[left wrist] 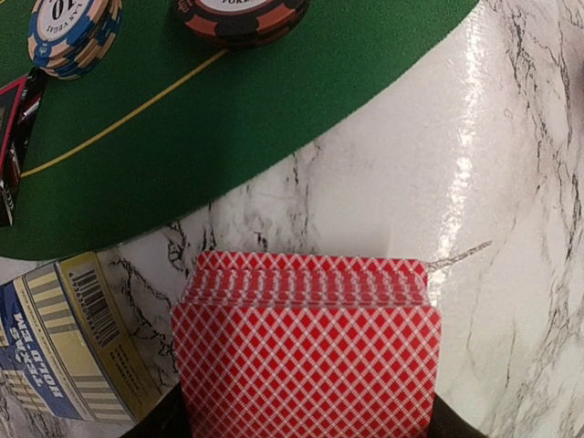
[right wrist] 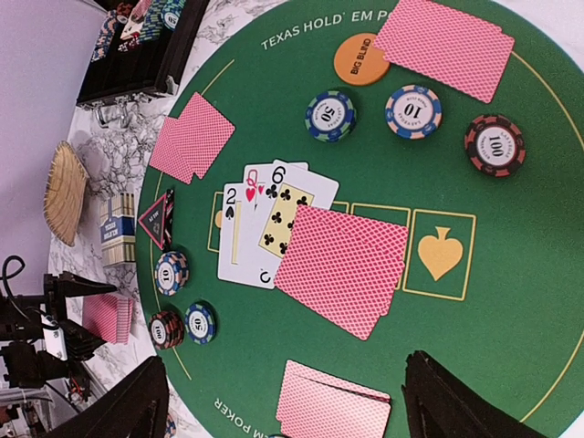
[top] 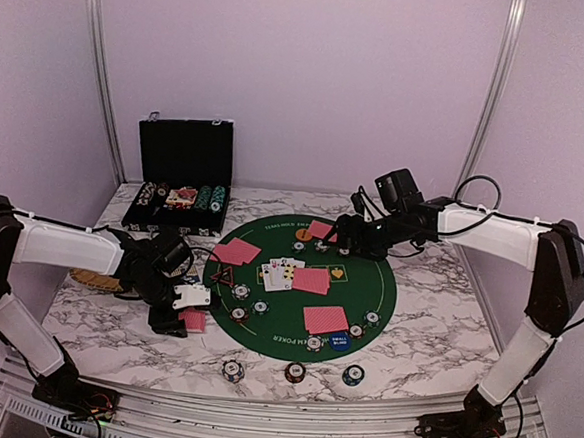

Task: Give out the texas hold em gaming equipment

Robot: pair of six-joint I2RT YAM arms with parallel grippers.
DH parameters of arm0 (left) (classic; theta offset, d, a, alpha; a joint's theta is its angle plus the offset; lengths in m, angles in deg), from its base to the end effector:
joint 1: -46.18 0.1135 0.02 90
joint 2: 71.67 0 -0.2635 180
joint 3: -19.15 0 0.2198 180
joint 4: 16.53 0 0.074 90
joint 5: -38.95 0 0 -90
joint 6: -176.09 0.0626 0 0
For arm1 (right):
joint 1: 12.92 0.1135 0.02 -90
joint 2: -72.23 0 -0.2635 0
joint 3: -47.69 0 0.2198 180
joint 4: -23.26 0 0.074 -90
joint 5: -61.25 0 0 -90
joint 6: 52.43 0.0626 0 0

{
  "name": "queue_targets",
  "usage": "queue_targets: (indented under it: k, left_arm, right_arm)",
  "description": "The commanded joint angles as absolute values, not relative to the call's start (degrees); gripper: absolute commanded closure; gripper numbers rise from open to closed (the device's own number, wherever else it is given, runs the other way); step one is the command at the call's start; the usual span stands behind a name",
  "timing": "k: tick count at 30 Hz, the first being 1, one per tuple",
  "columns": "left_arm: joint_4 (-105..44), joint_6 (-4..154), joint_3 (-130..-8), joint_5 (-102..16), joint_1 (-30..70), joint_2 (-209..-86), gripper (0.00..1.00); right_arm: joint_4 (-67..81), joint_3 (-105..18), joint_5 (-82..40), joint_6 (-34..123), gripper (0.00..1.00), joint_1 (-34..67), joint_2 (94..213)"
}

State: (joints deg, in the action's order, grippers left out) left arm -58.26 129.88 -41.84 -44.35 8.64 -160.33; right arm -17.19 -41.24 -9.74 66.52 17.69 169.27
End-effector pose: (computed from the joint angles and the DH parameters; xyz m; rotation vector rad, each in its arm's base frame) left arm 0.1989 -0.1620 0.1474 1.8296 2.0845 -0.1346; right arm 0.2978 0.1999 0.2442 -0.1979 2.5405 0.8473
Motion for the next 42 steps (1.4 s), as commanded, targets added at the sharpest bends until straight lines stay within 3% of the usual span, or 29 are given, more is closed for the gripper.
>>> queue_targets:
  k: [1,4,9,10,11,12,22,42]
  left_arm:
    - [-58.83,129.27,-38.93,-49.25,8.23,-161.61,0.52]
    - [-59.14,129.07,-38.69,-49.65,8.25,-160.97,0.49]
    - [-59.42,128.86,-38.57,-50.44,8.21,-160.11,0.35]
    - [-59.50,128.70,-38.59,-50.33,8.21,-159.86,0.30]
    - [-59.61,128.56,-38.75,-50.25,8.21,-159.65,0.11]
    - [-59.82,128.45,-38.91,-50.20,8.21,-159.44,0.02]
    - [-61.65,127.59,-40.23,-50.74,8.24,-157.25,0.01]
    - [-66.92,124.17,-48.36,-47.45,8.23,-153.01,0.01]
  right_arm:
    - [-18.21,-41.45,-10.34,67.19,0.12,18.15,167.16]
    - [-18.29,-41.49,-10.42,67.26,0.12,18.14,167.00]
    - [-18.75,-41.86,-10.39,67.19,0.10,18.11,166.72]
    - [-18.85,-41.95,-10.42,67.19,0.09,18.18,166.59]
    - [-19.01,-42.02,-10.43,67.19,0.08,18.18,166.48]
    - [-19.11,-42.00,-10.46,67.21,0.07,18.14,166.39]
    - [-20.09,-42.58,-11.46,66.85,0.01,18.06,165.66]
    - [-21.32,-43.51,-12.14,66.13,0.01,18.01,165.34]
